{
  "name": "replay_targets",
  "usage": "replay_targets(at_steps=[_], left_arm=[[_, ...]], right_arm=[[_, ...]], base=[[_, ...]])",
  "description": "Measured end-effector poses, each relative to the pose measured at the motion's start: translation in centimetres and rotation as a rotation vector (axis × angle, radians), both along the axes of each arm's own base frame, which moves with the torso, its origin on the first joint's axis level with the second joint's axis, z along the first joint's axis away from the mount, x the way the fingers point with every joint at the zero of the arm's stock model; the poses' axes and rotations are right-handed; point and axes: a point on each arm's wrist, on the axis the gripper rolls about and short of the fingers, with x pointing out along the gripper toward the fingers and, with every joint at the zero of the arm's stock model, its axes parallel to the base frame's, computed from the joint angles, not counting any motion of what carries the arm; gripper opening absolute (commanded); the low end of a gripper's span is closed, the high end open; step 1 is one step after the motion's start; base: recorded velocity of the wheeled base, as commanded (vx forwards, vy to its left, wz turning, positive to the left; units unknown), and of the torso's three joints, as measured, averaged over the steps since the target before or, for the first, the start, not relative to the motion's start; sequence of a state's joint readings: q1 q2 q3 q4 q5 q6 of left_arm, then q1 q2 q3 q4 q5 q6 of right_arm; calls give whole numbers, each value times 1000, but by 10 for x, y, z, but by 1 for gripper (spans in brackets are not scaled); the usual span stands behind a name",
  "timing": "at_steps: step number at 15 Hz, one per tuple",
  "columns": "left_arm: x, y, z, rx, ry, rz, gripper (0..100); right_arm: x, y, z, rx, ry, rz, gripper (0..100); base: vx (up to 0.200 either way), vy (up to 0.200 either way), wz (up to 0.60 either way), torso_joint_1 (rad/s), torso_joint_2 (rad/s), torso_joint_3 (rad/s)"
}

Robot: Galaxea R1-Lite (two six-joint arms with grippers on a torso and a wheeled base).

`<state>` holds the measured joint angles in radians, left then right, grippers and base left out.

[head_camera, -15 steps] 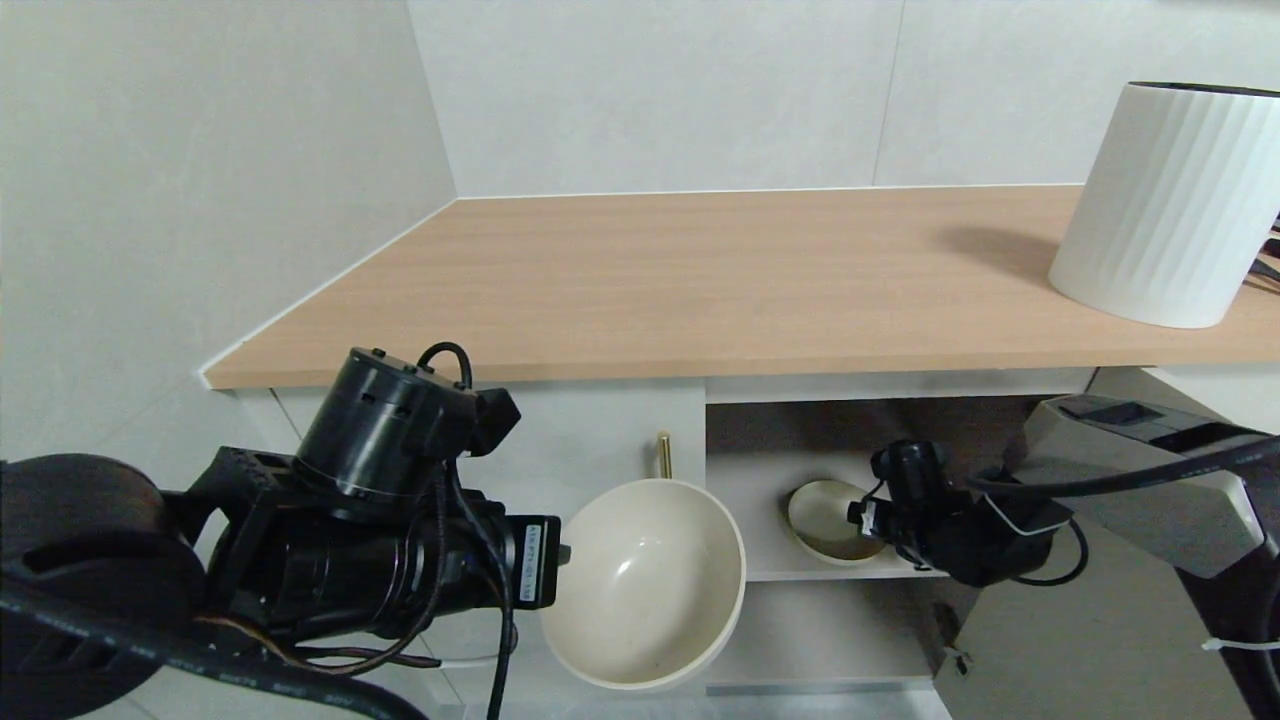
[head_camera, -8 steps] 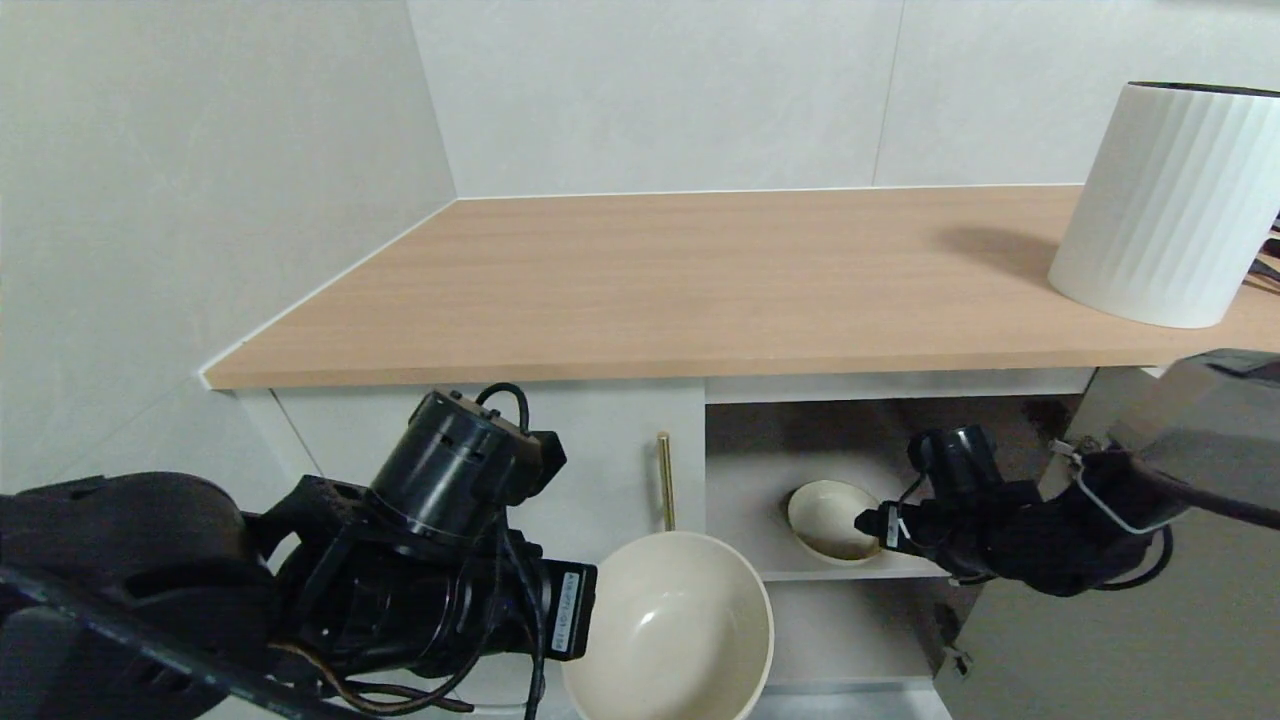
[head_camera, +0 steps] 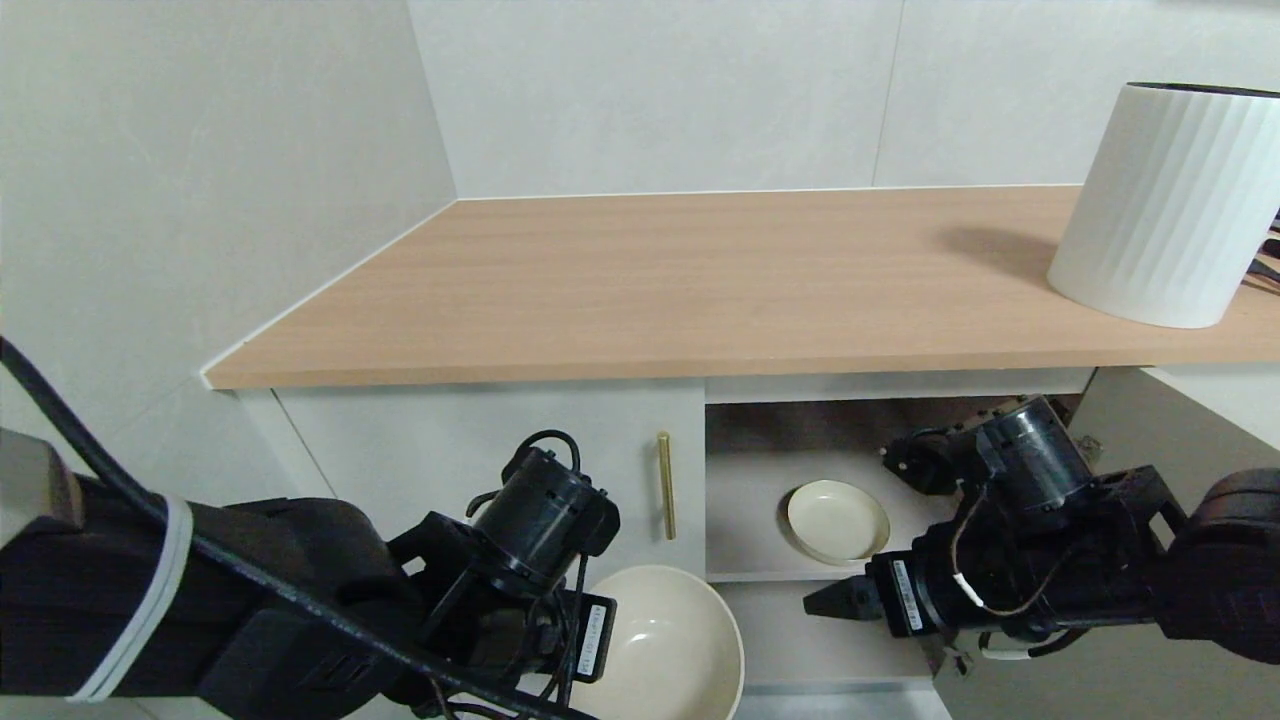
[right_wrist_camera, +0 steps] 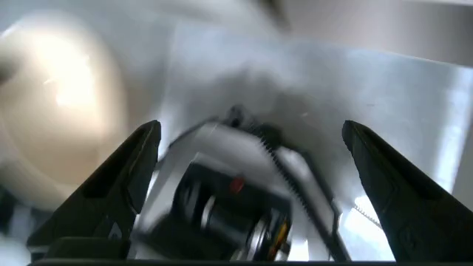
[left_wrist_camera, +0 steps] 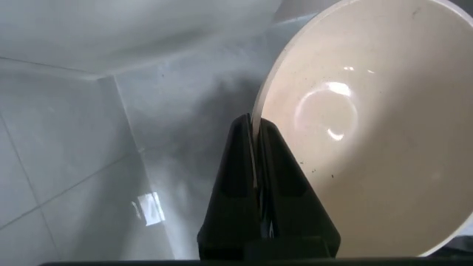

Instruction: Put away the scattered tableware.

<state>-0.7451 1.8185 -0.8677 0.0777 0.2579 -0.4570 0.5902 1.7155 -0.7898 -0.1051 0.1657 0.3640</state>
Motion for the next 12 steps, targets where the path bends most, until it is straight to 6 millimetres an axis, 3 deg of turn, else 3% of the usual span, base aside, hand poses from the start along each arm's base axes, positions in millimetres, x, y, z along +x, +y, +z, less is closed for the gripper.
replay_targets(at_steps=[5,12], left_arm=[[-4,-10,2,17,-29,-18,0],[-13,-20,4,11,-36,-61,0]], right_arm=[[-28,35,6,-28,-45,141,100],[-28,63,-7,-89,-60,72,100]], base=[[0,0,0,0,0,0],[0,0,0,0,0,0]])
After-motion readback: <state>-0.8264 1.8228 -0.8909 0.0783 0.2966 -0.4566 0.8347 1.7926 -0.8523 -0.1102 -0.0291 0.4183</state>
